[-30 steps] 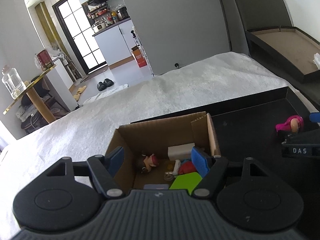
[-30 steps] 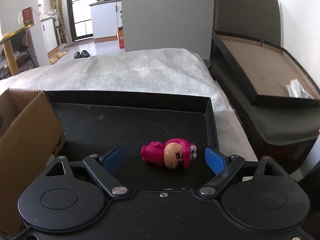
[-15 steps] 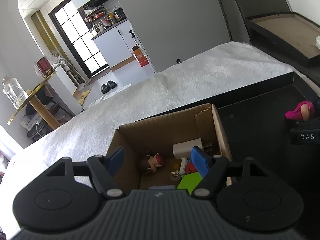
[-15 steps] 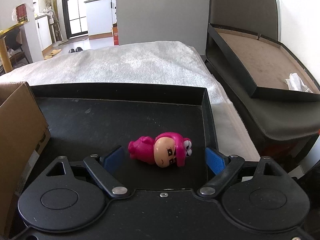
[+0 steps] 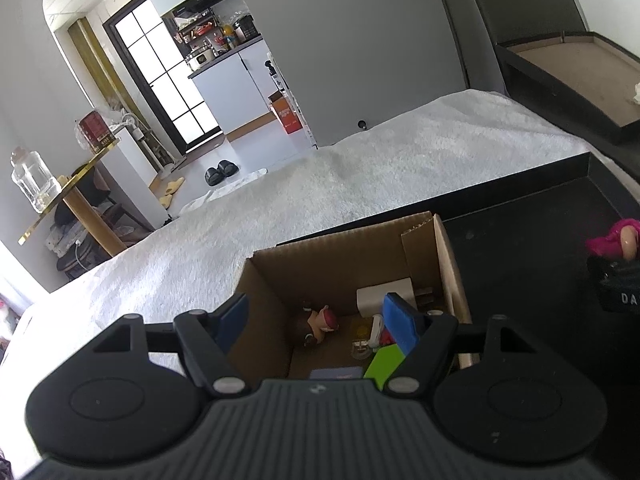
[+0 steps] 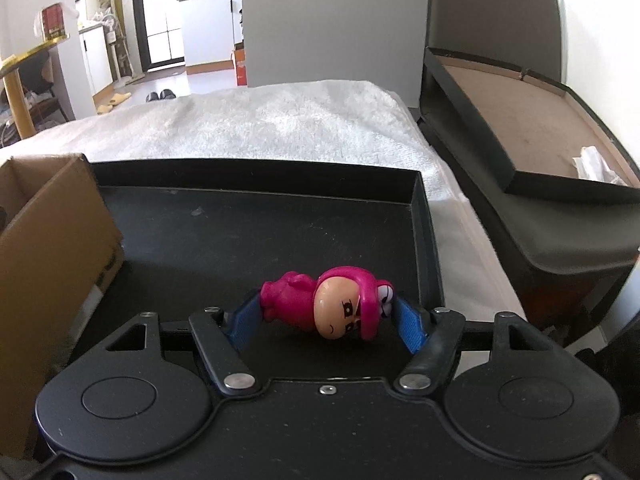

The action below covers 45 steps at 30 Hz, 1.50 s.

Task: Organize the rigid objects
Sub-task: 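Lift the pink doll figurine with the right gripper toward the box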

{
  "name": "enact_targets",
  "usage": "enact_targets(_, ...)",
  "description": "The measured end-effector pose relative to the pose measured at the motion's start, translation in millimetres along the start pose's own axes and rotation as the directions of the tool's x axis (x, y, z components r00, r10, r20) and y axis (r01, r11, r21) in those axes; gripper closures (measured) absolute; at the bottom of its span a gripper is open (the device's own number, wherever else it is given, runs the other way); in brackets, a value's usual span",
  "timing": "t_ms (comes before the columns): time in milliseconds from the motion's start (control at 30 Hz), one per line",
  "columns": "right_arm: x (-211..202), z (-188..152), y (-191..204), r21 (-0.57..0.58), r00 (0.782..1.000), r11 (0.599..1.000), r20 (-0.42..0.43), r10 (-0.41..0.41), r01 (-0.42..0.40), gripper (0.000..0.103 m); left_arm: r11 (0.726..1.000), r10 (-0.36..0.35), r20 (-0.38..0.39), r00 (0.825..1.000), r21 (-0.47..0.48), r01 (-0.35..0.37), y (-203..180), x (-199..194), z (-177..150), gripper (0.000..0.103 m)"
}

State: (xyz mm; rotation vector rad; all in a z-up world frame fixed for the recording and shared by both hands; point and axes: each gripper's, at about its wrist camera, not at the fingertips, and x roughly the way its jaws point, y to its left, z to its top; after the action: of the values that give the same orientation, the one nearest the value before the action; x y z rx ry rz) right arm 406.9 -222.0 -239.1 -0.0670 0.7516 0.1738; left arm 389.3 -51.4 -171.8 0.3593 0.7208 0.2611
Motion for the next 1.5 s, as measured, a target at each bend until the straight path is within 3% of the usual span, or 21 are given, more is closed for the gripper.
enact_targets(567, -64, 28, 32, -0.054, 0.996, 0.996, 0.044, -0.075, 0.077, 0.035, 0.979, -0.075, -0.026, 0.997, -0.19, 0.069, 48, -3, -20, 0.03)
enact_targets(833, -79, 46, 65, -0.118, 0.995, 0.99, 0.064, -0.076, 0.083, 0.035, 0.973, -0.077, 0.022, 0.997, -0.215, 0.08, 66, -6, -23, 0.03)
enact_targets(1500, -85, 67, 153, -0.234, 0.997, 0.971, 0.067, -0.037, 0.052, 0.035, 0.9, -0.198, -0.002, 0.98, -0.398, 0.18, 111, 0, -49, 0.03)
